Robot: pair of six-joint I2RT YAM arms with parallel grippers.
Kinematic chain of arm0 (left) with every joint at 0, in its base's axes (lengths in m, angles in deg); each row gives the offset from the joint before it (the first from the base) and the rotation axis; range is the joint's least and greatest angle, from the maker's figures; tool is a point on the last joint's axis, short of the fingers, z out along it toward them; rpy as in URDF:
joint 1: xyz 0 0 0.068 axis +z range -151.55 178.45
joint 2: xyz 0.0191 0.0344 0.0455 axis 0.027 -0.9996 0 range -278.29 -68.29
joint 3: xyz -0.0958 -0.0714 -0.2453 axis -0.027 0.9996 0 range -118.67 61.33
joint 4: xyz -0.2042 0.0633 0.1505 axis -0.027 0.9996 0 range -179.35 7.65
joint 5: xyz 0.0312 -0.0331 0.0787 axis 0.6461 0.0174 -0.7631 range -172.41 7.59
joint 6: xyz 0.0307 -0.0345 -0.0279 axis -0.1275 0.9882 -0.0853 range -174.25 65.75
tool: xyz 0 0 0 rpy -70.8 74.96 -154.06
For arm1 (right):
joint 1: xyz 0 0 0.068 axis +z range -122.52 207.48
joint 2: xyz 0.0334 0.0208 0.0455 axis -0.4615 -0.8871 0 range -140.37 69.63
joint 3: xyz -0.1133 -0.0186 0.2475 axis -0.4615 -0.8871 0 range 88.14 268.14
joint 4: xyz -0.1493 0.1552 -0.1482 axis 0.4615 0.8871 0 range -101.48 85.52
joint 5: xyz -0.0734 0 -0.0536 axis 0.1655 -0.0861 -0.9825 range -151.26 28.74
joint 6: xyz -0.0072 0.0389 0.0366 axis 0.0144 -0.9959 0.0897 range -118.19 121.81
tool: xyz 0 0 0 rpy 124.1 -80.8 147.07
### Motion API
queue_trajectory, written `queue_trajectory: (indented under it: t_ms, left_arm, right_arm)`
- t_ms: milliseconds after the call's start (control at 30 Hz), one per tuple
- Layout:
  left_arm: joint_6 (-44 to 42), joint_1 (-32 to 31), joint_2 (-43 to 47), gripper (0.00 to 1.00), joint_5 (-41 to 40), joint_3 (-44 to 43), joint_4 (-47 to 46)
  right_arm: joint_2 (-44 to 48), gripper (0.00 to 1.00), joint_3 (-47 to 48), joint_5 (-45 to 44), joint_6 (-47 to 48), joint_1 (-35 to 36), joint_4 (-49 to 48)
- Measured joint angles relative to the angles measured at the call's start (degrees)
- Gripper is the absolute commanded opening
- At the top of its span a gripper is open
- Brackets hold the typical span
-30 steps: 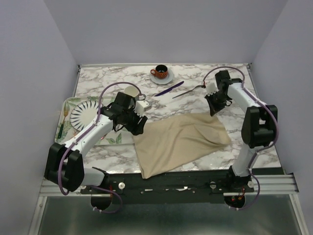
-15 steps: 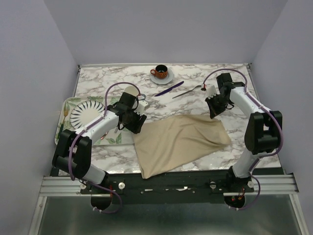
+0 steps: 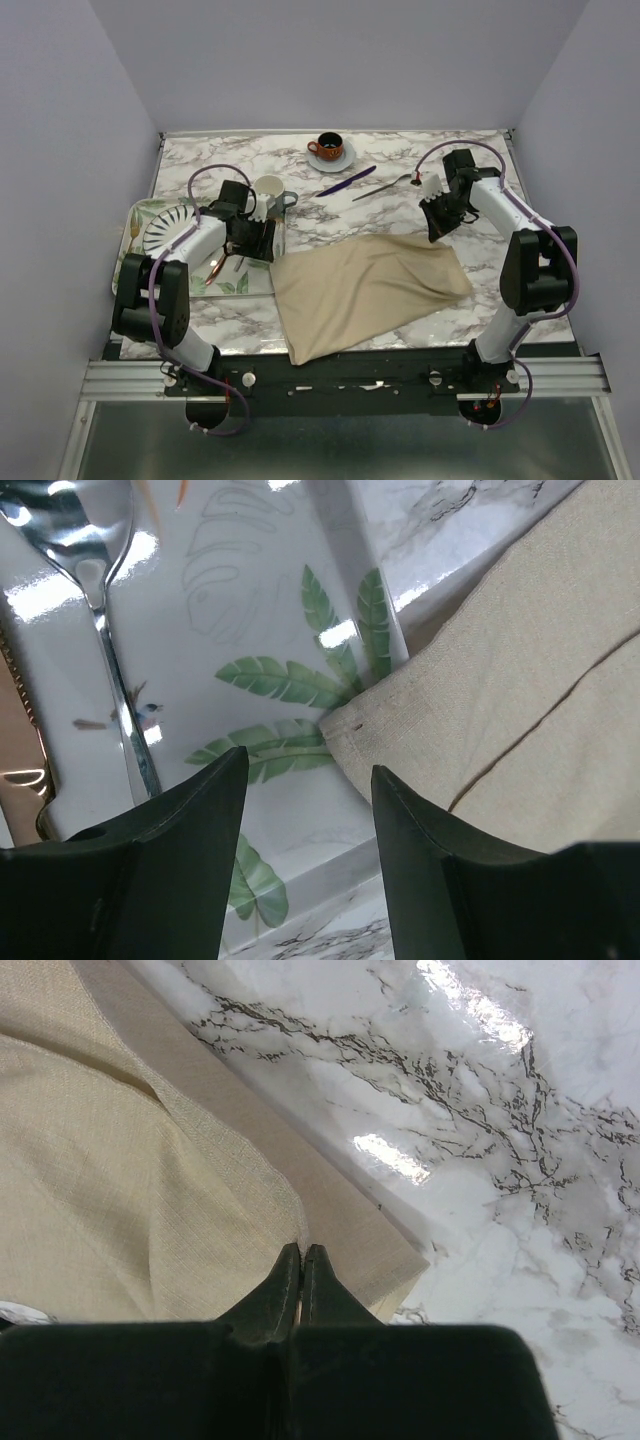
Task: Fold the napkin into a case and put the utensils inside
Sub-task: Flatten out the crumpled napkin at the center of the board.
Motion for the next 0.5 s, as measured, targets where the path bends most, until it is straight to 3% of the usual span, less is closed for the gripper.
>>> queue_trajectory:
  t_ms: [500]
  left_arm:
    - [9.8, 7.1, 0.2, 0.63, 13.4, 7.4, -6.1]
  right_arm:
    - [-0.5, 0.01, 0.0, 0.4, -1.1, 0.0, 0.0]
